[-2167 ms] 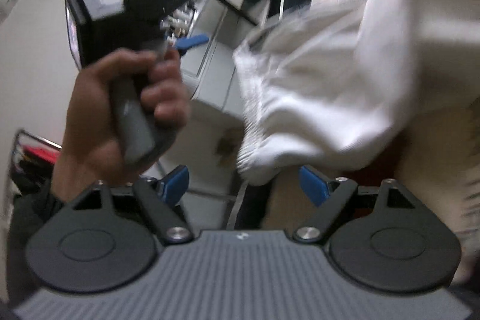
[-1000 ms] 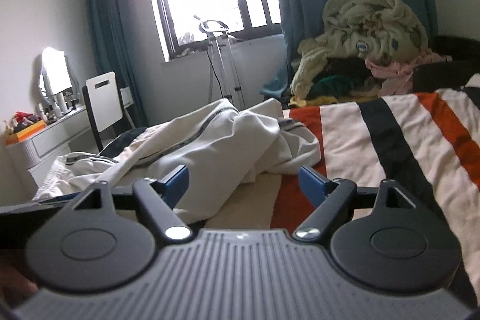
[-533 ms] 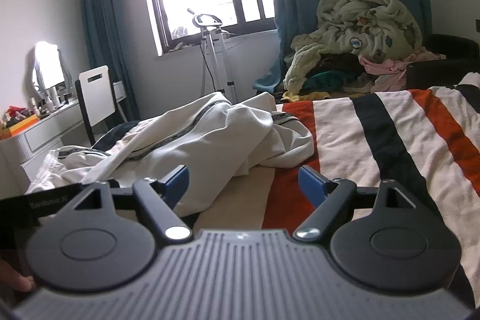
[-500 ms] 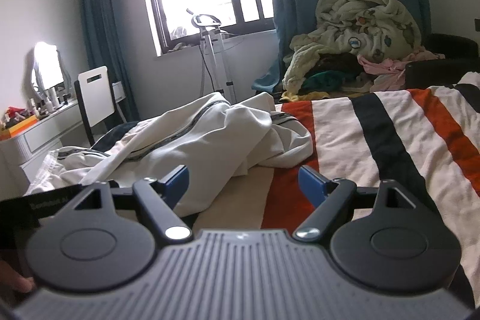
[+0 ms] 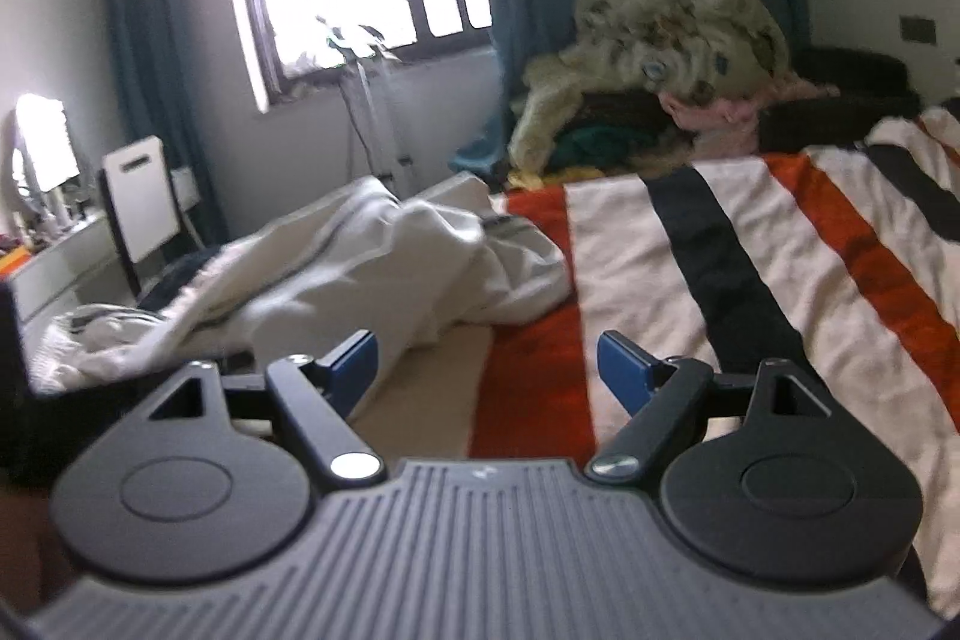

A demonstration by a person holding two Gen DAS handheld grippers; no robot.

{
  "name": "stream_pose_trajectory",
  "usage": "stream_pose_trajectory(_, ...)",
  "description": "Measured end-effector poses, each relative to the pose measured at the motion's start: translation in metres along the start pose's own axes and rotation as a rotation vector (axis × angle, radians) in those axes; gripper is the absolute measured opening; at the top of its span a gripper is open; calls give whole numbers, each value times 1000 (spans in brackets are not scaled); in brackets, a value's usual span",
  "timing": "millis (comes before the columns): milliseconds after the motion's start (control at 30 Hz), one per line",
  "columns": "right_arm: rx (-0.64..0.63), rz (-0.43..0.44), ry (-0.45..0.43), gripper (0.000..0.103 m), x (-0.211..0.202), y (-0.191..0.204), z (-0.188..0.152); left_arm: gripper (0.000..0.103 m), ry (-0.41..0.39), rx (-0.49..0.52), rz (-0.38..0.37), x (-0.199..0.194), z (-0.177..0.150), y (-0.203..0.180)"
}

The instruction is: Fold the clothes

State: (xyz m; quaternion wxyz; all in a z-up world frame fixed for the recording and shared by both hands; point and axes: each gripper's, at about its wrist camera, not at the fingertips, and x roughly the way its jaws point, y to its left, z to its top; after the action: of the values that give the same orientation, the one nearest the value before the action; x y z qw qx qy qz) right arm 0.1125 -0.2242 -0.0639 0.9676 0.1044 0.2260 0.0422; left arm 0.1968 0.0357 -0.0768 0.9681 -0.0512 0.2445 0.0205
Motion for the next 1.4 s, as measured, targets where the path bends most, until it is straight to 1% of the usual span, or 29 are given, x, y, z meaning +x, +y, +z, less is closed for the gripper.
stream_pose_trajectory(67,33,-14,49,82,11,-9,-1,87,-10,22,20,30,18,-5)
stream_pose_trajectory(233,83,-56,91,82,37,-30,-5,88,-5,19,27,102,63,-15)
stream_pose_trajectory(367,144,-82,118,82,67,-50,-3,89,-12,37,101,155,94,-22)
stream_pose_trajectory(467,195,-109,128,82,88,-67,1,90,2,74,95,190,113,-26)
stream_pose_trajectory(500,220,-107,133,82,94,-74,1,92,3,80,97,200,118,-26)
stream_pose_trajectory(600,278,-101,161,82,108,-87,-4,94,36,66,99,232,130,-19)
stream_pose_trajectory(633,298,-100,172,82,114,-92,-6,94,52,57,88,242,133,-17)
stream_pose_trajectory(700,328,-92,194,82,122,-97,-9,94,101,38,26,259,138,-10)
stream_pose_trajectory(767,352,-85,211,82,130,-101,-12,91,121,34,-25,267,138,-5)
stream_pose_trajectory(800,356,-85,214,82,133,-102,-13,86,132,35,-46,271,138,-4)
stream_pose_trajectory(867,363,-86,219,82,138,-103,-14,74,176,37,-84,276,136,-3)
stream_pose_trajectory(900,361,-88,218,82,140,-103,-14,63,199,37,-103,278,134,-3)
stream_pose_trajectory(933,359,-90,216,82,143,-103,-14,47,210,53,-110,276,131,-5)
stream_pose_trajectory(967,354,-96,219,82,145,-103,-14,39,215,74,-112,272,128,-8)
stream_pose_trajectory(1000,348,-103,223,82,147,-102,-13,21,220,95,-114,268,125,-11)
stream_pose_trajectory(1033,343,-105,220,82,147,-102,-12,10,223,120,-106,262,123,-15)
stream_pose_trajectory(1100,327,-111,209,82,145,-101,-11,4,223,173,-89,246,119,-26)
stream_pose_trajectory(1200,315,-125,201,82,139,-103,-11,3,152,224,-100,199,119,-42)
stream_pose_trajectory(1300,315,-130,175,82,127,-106,-9,3,62,243,-146,145,121,-53)
stream_pose_trajectory(1400,300,-135,137,82,112,-106,-4,3,-50,255,-238,73,112,-61)
